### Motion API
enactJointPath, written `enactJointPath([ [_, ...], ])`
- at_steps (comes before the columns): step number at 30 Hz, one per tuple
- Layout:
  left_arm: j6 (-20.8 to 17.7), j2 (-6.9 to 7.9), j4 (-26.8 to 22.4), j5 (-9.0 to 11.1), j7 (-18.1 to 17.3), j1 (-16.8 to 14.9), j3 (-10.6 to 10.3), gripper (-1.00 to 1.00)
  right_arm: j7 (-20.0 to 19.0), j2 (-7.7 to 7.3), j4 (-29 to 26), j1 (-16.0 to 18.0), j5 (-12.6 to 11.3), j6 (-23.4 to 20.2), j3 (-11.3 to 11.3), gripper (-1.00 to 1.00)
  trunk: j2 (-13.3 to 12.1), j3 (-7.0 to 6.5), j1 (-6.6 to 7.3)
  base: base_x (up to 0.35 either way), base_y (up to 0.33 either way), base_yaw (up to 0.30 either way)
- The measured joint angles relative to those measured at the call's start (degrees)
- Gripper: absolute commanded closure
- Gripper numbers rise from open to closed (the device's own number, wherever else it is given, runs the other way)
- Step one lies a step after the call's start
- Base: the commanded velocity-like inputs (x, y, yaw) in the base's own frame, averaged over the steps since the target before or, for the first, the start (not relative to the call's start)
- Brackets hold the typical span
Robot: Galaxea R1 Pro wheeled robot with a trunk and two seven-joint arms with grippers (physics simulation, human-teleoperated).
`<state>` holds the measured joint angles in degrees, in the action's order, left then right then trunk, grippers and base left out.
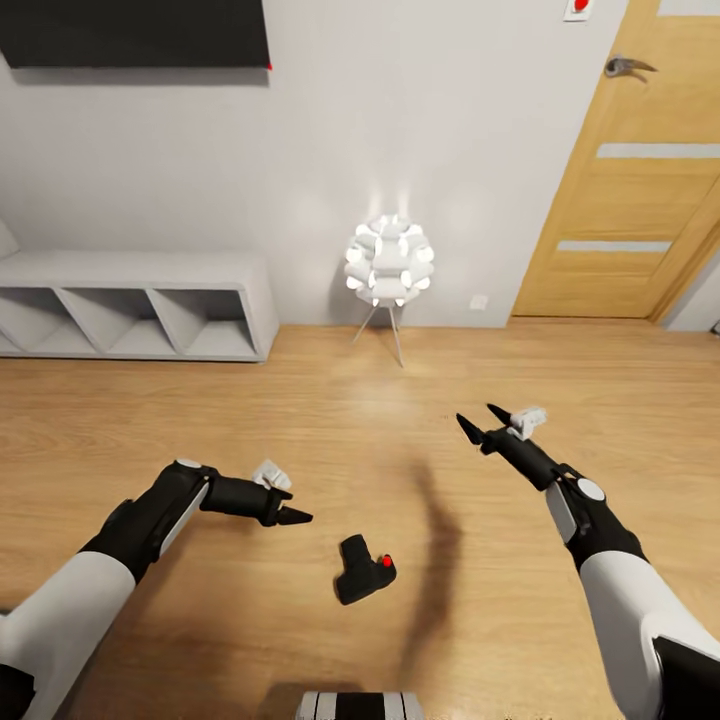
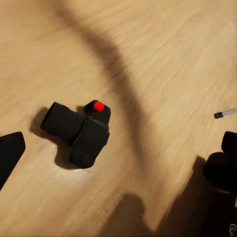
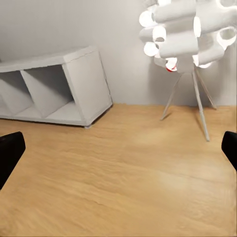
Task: Attach the digital camera to the camera tripod in the bedroom.
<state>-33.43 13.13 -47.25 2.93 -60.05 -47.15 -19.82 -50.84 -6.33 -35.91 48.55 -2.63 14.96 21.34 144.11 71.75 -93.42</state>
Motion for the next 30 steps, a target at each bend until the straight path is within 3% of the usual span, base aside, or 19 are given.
enactJointPath([
  [2, 0.45, 0.01, 0.16, 0.0, 0.05, 0.0, -0.46, -1.0, -0.11, 0.05, -0.01, 0.0, -0.39, -0.05, 1.85, -1.0, 0.03, 0.44, -0.05, 0.0, 0.0, 0.0],
  [10, 5.33, 0.0, 1.87, 0.0, 0.13, 0.0, -1.63, -1.0, -0.25, 0.18, -0.03, 0.0, -0.94, -0.12, 4.4, -1.0, 0.13, 2.22, -0.26, 0.0, 0.0, 0.0],
  [21, 9.8, -0.08, 3.93, 0.0, 0.11, 0.01, -2.23, -1.0, -0.09, 0.63, 0.09, 0.0, -1.02, -0.06, 4.93, -1.0, 0.28, 4.66, -0.54, 0.0, 0.0, 0.0],
  [30, 13.29, -0.14, 8.83, 0.0, 0.35, 0.0, -2.74, -1.0, 0.11, 1.34, 0.22, 0.0, -0.99, 0.17, 4.98, -1.0, 0.4, 6.65, -0.77, 0.0, 0.0, 0.0],
])
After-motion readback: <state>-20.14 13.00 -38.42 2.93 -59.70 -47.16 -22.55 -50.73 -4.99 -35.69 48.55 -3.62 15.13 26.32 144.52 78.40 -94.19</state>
